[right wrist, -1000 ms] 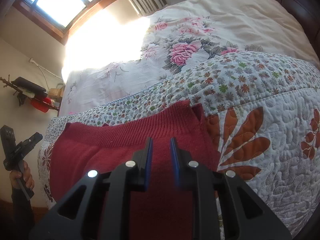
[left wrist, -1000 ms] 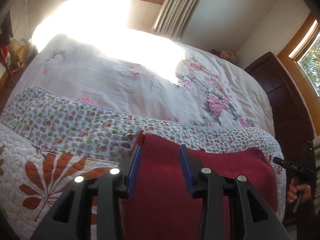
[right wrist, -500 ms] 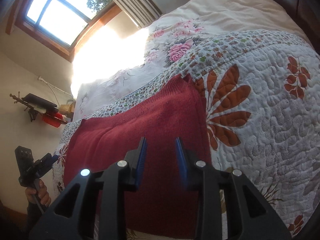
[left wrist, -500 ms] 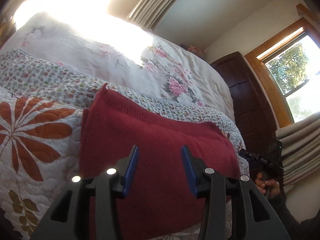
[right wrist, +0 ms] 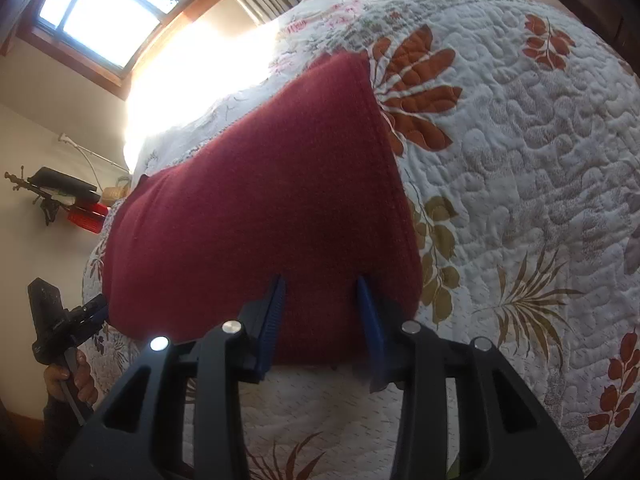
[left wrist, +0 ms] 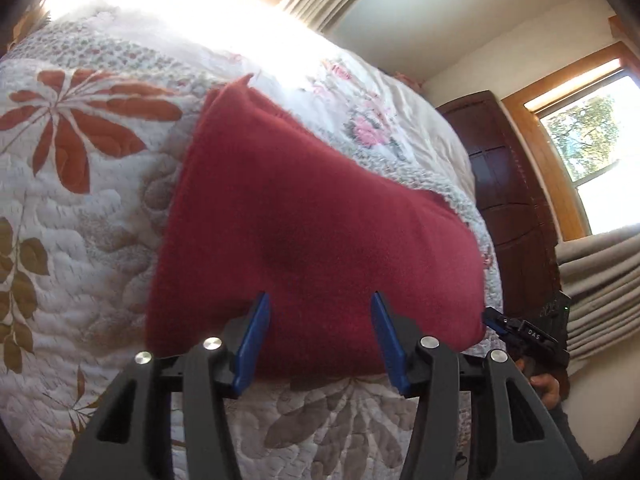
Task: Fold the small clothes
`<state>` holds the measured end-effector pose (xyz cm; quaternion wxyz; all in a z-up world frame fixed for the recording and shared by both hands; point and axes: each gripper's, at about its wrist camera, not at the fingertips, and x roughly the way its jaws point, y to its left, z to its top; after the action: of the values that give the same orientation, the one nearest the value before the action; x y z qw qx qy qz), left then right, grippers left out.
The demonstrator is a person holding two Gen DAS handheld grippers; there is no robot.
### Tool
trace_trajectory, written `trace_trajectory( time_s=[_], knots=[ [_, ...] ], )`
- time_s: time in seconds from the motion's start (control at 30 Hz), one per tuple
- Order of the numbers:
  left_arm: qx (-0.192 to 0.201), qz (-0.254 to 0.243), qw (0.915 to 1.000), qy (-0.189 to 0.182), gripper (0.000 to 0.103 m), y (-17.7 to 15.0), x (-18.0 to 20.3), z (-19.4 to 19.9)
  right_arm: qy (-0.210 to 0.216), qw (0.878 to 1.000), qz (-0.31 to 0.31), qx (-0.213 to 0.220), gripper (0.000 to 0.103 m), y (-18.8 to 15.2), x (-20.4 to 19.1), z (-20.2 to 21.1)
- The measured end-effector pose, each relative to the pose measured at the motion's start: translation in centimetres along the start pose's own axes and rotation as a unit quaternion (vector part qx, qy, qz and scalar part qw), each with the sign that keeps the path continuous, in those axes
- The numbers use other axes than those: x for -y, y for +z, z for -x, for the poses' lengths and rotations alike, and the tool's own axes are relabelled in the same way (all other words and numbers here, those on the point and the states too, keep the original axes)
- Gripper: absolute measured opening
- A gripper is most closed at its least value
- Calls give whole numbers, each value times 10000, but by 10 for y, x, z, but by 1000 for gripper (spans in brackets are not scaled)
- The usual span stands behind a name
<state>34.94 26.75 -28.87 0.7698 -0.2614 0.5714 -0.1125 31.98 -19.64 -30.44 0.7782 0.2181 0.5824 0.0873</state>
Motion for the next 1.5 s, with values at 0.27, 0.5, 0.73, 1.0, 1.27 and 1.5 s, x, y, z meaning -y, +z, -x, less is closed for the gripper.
trace_trajectory(
  time_s=[0.27, 0.5, 0.73, 1.0, 1.27, 1.5],
  knots=[
    [475, 908, 9903, -940, 88, 6, -45, 71, -1324, 9665, 2066, 748, 54, -33, -118, 58],
    [-23, 2066, 9673, -1468, 88, 56, -120, 66, -2287, 7806, 5744, 917, 64, -158, -302, -9],
    [-232, 2013, 9608, -1892, 88, 84, -130, 53, -3010, 6291, 7092, 1036, 63, -211, -379, -101],
    [-480, 2049, 9522, -2214, 88, 97, -132, 33, -3387, 5899, 7283, 830, 56, -202, -396, -160],
    [-910, 2177, 9408, -2431, 91, 122, -130, 11, -2951, 6868, 6559, 1051, 15, -158, -423, -119],
    [-1532, 2039, 9385, -2326, 94, 167, -94, -37, -2716, 7329, 6095, 1330, 11, -122, -431, -74]
  ],
)
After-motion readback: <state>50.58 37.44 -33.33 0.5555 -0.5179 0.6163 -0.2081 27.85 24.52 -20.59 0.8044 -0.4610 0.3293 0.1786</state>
